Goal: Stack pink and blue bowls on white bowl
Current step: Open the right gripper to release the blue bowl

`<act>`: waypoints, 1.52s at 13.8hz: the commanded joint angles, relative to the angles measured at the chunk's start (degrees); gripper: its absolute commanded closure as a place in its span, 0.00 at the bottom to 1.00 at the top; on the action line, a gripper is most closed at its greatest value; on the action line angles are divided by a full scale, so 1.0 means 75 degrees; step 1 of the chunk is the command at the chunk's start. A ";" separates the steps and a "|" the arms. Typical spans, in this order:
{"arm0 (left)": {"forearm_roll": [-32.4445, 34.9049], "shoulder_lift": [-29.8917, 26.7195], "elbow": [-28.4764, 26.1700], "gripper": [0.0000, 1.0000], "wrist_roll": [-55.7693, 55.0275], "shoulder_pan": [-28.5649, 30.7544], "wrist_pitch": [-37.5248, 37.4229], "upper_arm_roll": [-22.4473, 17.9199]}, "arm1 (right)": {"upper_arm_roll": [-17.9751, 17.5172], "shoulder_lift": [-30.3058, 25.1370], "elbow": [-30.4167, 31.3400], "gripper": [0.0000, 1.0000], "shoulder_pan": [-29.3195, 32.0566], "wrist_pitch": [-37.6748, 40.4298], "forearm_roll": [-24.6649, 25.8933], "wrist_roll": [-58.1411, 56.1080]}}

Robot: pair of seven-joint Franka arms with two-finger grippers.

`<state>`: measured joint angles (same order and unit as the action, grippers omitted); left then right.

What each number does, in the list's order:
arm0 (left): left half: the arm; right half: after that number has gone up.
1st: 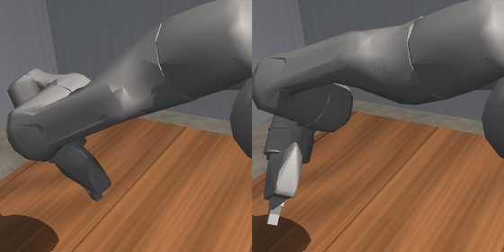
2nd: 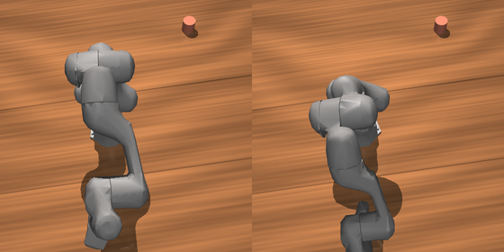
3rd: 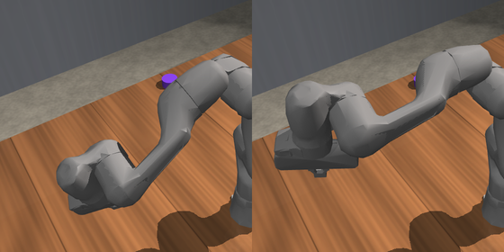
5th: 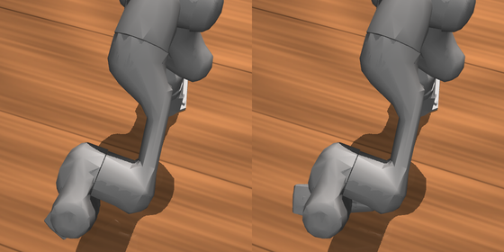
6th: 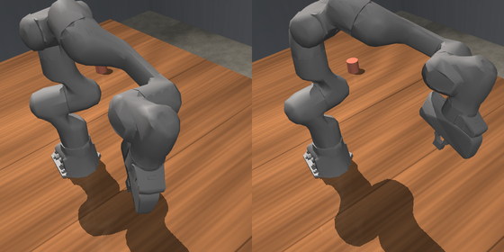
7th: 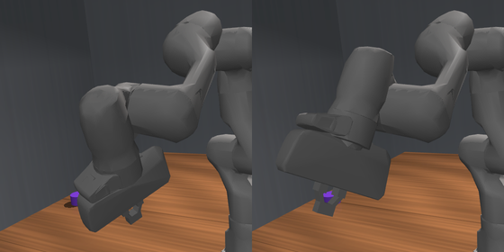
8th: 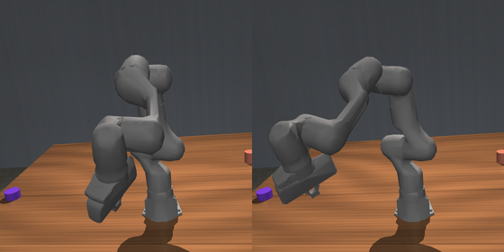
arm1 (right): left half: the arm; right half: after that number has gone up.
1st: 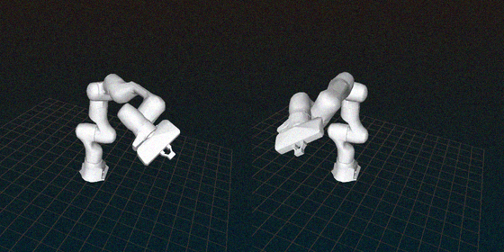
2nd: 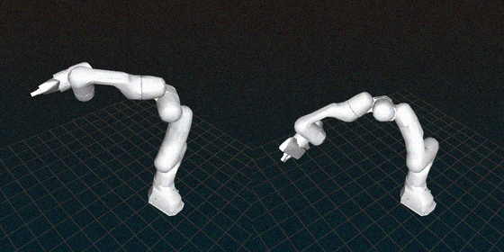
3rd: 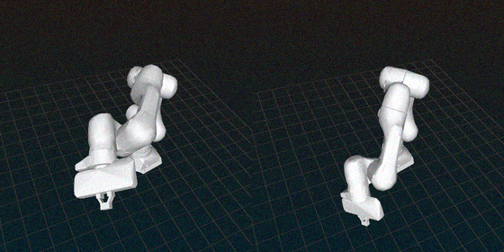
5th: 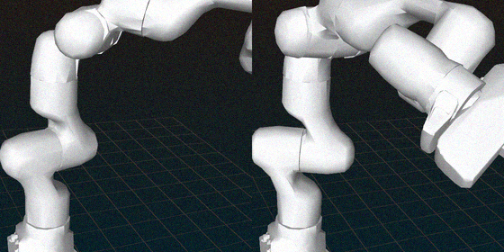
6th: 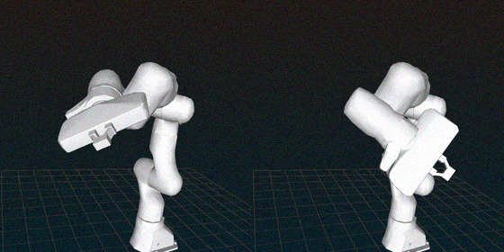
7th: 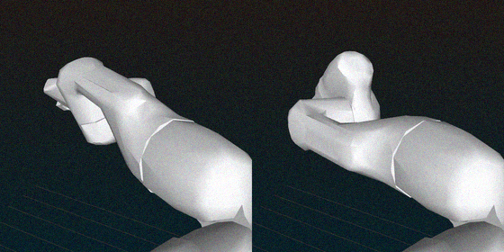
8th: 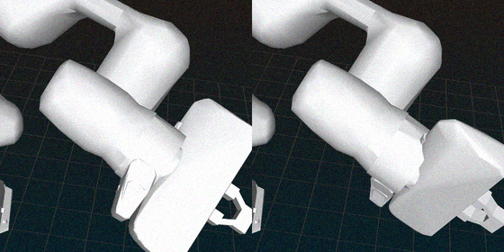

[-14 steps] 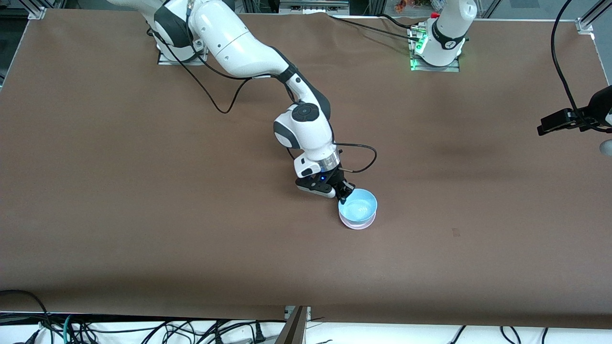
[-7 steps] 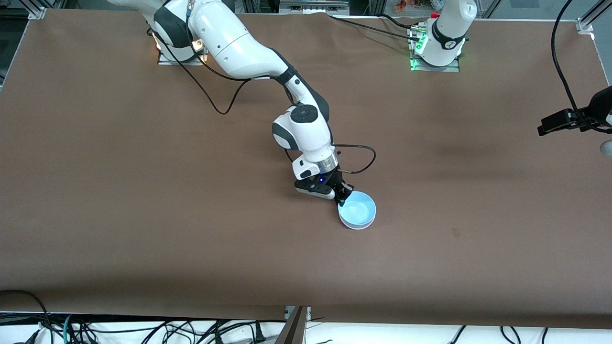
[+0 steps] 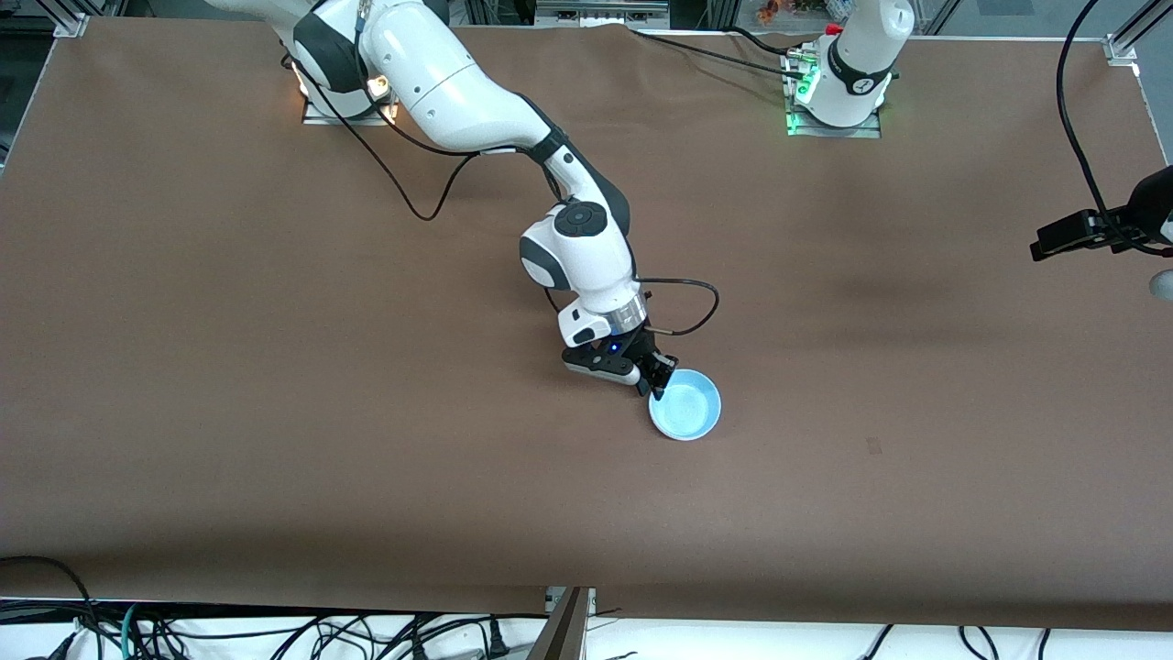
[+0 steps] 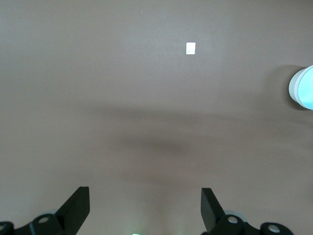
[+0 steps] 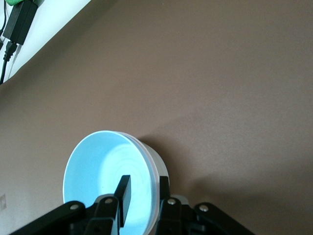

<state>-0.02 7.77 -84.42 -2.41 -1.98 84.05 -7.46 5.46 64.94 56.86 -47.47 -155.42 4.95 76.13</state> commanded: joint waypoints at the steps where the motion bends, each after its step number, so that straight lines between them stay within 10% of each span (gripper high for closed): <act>1: -0.0067 0.0090 0.0206 0.00 -0.0007 0.0029 -0.0097 -0.0001 | -0.0083 -0.0161 -0.0304 0.70 0.0281 0.0681 0.0055 -0.0095; 13: -0.0067 0.0090 0.0217 0.00 -0.0007 0.0029 -0.0097 -0.0001 | -0.2403 -0.3277 -0.0480 0.66 0.3103 0.6584 -0.0599 -0.1931; 16: -0.0067 0.0090 0.0217 0.00 -0.0007 -0.0017 -0.0097 -0.0001 | -0.2381 -0.4098 -0.0480 0.66 0.3807 0.8646 -0.0789 -0.3360; 21: -0.0067 0.0090 0.0217 0.00 -0.0007 0.0029 -0.0097 -0.0001 | -0.1843 -0.5070 -0.0421 0.37 0.4488 1.0619 -0.0356 -0.5984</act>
<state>-0.02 7.81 -84.37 -2.41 -1.97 84.05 -7.45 -9.77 30.53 51.47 -14.84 -78.49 0.91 38.28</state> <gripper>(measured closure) 0.000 0.370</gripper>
